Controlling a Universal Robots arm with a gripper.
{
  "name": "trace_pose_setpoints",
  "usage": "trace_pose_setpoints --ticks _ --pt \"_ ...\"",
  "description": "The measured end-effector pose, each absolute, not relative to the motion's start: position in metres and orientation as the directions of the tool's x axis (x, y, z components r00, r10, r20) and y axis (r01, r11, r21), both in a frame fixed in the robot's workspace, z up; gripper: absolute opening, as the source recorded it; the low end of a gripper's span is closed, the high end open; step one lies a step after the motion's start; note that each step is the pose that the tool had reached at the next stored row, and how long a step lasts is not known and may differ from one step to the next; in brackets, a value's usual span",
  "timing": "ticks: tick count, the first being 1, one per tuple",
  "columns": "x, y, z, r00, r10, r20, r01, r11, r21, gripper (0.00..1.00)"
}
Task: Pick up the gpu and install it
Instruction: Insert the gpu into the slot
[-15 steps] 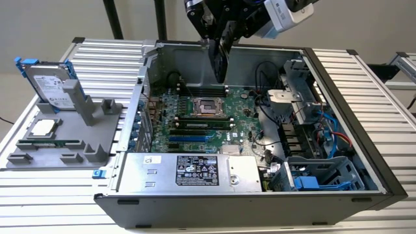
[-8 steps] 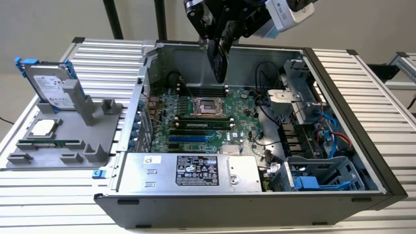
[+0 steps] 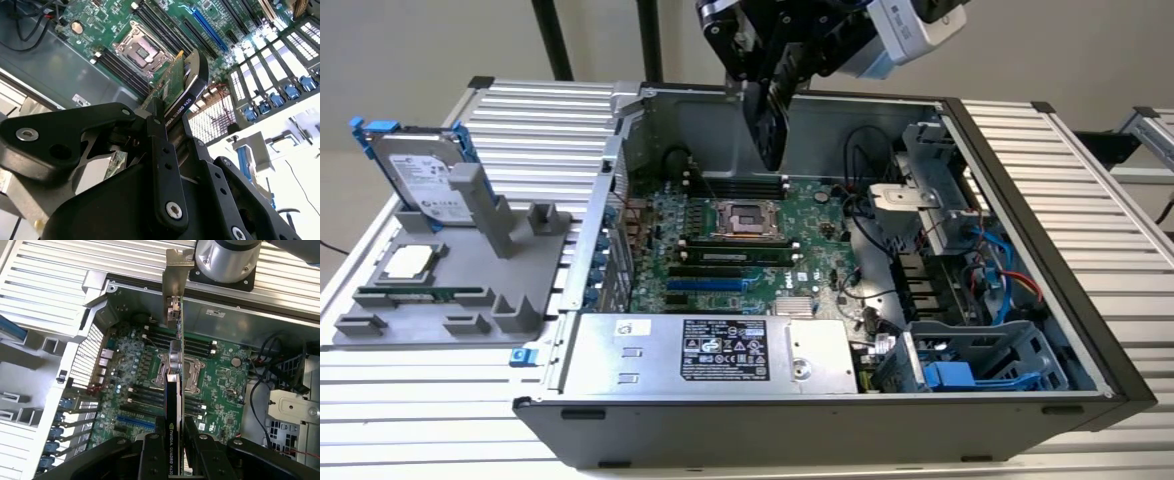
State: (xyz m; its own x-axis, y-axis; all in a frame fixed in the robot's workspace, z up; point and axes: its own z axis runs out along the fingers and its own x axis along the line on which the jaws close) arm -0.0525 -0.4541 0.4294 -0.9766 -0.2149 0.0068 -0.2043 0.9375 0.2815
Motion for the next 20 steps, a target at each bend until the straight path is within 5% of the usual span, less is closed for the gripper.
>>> trace_pose_setpoints --ticks 20 --pt "-0.0525 -0.4541 0.4295 -0.956 -0.294 0.007 -0.280 0.918 0.281 0.00"
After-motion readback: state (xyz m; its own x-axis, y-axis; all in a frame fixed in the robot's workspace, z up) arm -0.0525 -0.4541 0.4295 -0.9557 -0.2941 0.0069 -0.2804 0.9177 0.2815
